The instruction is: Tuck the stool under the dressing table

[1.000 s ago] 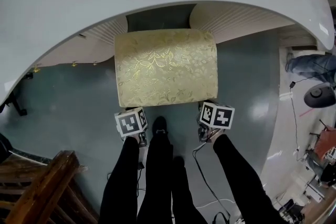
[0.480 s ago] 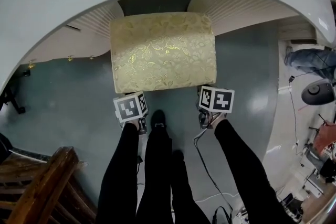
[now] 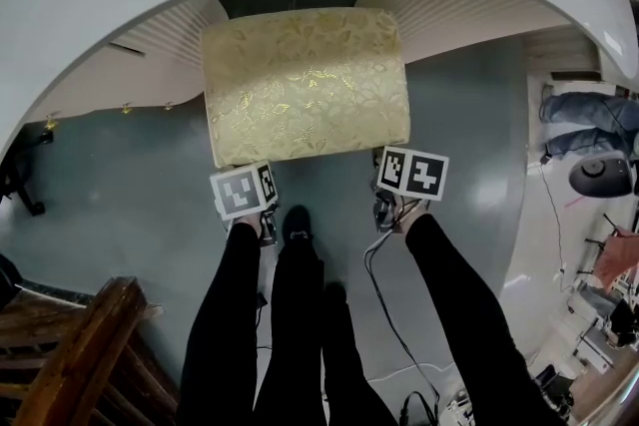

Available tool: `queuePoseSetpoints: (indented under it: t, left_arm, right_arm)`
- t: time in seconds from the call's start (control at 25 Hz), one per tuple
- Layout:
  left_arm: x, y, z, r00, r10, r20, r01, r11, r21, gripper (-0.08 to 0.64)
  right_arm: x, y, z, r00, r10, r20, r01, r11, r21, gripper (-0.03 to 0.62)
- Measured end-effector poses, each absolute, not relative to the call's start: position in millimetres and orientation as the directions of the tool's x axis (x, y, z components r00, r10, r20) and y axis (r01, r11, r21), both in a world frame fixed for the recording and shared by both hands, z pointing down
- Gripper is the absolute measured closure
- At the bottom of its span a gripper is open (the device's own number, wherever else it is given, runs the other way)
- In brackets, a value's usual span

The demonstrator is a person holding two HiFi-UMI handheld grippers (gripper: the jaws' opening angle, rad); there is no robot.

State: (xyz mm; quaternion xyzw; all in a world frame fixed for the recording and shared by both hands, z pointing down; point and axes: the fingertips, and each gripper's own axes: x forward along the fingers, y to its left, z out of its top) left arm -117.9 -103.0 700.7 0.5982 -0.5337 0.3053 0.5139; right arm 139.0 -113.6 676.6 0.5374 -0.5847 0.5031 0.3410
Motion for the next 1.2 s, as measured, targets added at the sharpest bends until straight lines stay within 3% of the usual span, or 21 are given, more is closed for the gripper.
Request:
queuePoseSetpoints:
  t: [1.2]
  left_arm:
    - [-114.2,-93.9,695.6,0.233,-0.344,0.910,-0.966,0.027,0.258,0.552]
  right_arm:
    - [136.5,-102.8,665.6,-0.209,-0.352,0.913,-0.971,-0.033,-0.235,0.588]
